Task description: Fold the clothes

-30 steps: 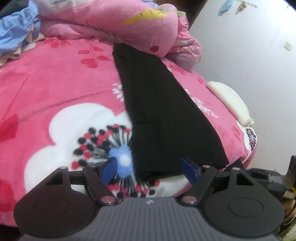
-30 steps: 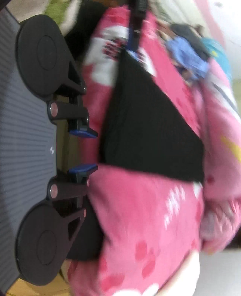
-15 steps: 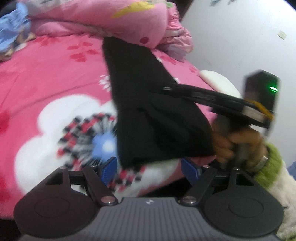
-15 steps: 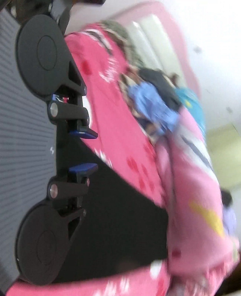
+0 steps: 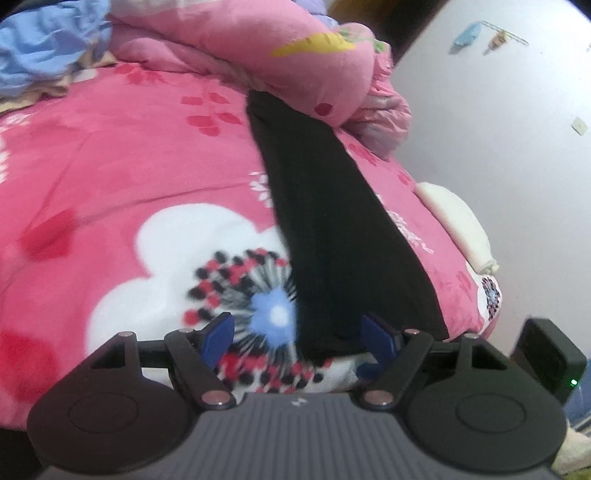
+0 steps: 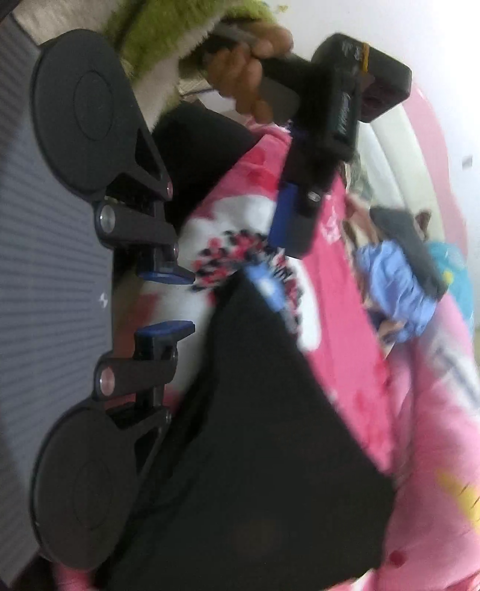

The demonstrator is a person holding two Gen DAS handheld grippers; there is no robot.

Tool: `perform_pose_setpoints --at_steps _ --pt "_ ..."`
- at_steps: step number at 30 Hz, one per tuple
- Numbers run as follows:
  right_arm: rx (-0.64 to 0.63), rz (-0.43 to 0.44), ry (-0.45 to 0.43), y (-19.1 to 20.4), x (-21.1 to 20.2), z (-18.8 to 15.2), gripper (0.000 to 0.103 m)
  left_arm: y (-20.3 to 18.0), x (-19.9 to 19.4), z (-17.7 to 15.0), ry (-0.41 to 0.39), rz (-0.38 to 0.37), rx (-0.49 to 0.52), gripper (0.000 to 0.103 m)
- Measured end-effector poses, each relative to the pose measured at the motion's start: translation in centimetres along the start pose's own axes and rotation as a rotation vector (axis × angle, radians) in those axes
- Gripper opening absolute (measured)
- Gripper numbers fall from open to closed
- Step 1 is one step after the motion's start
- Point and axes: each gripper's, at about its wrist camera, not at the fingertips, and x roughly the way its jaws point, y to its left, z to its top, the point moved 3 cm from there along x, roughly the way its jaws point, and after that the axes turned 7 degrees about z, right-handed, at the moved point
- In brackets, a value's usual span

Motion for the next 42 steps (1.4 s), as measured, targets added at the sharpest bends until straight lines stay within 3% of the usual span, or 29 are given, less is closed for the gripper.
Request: perform_pose_setpoints --at_steps 3,5,7,9,11,14,18,27,32,35,37,42 --pt "0.129 -0.031 -0.133 -2.0 -4.7 0.9 0.023 -1.4 1.3 0.7 -0.002 -0.012 0.047 0.077" --pt "0.216 -0.066 -0.256 -4.1 -7.8 1.9 0.03 -2.2 2.3 1.3 -0.007 -0.01 0.077 0.077" --pt "0.302 -0.142 -0.346 -7.0 -9.9 2.7 0.048 -2.6 3.6 1.9 -0.004 0.002 0.092 0.077" --pt "0.378 -0.244 -0.39 -10.3 -11.3 3.5 0.053 -2.6 5.0 2.6 0.01 0.036 0.088 0.077" --pt "0.422 -0.279 -0.396 -12.9 -11.5 4.2 0.053 -2.4 6.2 3.4 0.017 0.067 0.082 0.077" --pt "0.504 -0.267 -0.357 -16.4 -10.0 5.4 0.054 -2.6 7.7 4.6 0.015 0.077 0.092 0.077" --pt "0.555 -0.263 -0.253 -19.2 -5.8 5.8 0.054 -2.6 9.4 5.2 0.03 0.08 0.088 0.076" --pt "0.487 -0.157 -0.179 -12.8 -7.5 1.1 0.053 -4.5 6.1 0.6 0.009 0.065 0.262 0.076" --pt "0.572 -0.123 -0.174 -10.9 -7.8 -0.8 0.052 -4.6 4.5 -1.0 0.023 0.041 0.257 0.075" --pt "0.627 -0.118 -0.202 -11.3 -7.9 -1.2 0.043 -4.4 4.5 -1.1 0.023 0.051 0.244 0.07" --pt "0.682 -0.095 -0.226 -11.9 -8.0 -1.3 0.031 -4.3 4.4 -1.0 0.024 0.057 0.23 0.065" --pt "0.717 -0.075 -0.246 -12.2 -8.0 -1.6 0.015 -3.9 3.9 -1.1 0.018 0.073 0.203 0.045"
